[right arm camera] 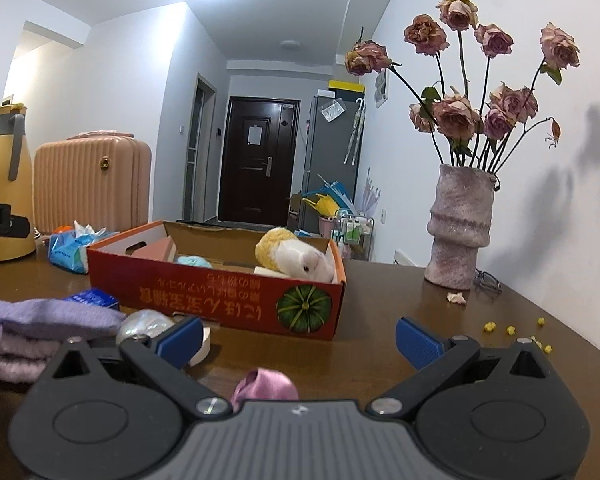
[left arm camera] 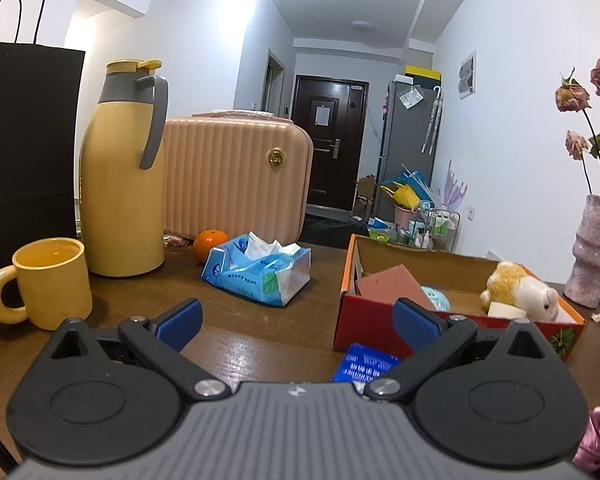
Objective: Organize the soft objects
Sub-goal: 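Withdraw both grippers from the box back toward the remaining items, then grasp the pink satin bow with the right gripper and lift it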
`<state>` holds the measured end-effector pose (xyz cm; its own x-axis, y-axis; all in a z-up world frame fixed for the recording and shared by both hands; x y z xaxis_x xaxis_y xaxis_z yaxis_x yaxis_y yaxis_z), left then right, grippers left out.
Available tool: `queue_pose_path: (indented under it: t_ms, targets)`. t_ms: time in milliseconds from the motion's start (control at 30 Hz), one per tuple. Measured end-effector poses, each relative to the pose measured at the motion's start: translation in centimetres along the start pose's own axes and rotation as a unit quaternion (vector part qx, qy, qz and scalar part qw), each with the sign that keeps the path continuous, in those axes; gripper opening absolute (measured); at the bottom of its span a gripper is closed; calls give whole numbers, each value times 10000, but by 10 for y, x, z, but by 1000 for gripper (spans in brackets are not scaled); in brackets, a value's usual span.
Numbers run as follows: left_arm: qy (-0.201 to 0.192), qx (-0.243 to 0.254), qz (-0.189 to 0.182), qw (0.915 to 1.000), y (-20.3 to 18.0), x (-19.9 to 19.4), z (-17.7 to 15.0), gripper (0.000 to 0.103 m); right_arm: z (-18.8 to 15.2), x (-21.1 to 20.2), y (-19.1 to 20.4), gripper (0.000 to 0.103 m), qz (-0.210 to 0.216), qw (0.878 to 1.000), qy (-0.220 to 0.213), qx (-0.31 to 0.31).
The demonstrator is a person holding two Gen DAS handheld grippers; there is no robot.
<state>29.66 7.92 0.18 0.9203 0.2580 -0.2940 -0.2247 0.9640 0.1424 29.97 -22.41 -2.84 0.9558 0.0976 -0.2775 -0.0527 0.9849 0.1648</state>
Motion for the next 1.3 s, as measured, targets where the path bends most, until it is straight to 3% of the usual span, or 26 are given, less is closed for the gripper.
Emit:
queue_pose_path:
  t_ms: [900, 1300]
  targets:
    - [111, 337, -309, 9989, -2, -52, -33, 103, -29, -48, -14, 103, -144, 9993, 323, 145]
    - [211, 401, -369, 9983, -5, -52, -39, 103, -39, -22, -13, 103, -154, 9964, 820, -179]
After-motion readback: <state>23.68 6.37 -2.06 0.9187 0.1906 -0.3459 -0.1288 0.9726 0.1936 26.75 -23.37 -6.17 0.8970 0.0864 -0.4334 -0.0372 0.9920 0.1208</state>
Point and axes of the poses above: each gripper's, at about its wrist camera, not at the fingertips, and x roughly the way its jaws point, y to its left, z to its top, the point moved 10 cm from there along x, roughly the way its jaws point, and after that the axes turned 15 degrees about x, right-handed, at the moved point
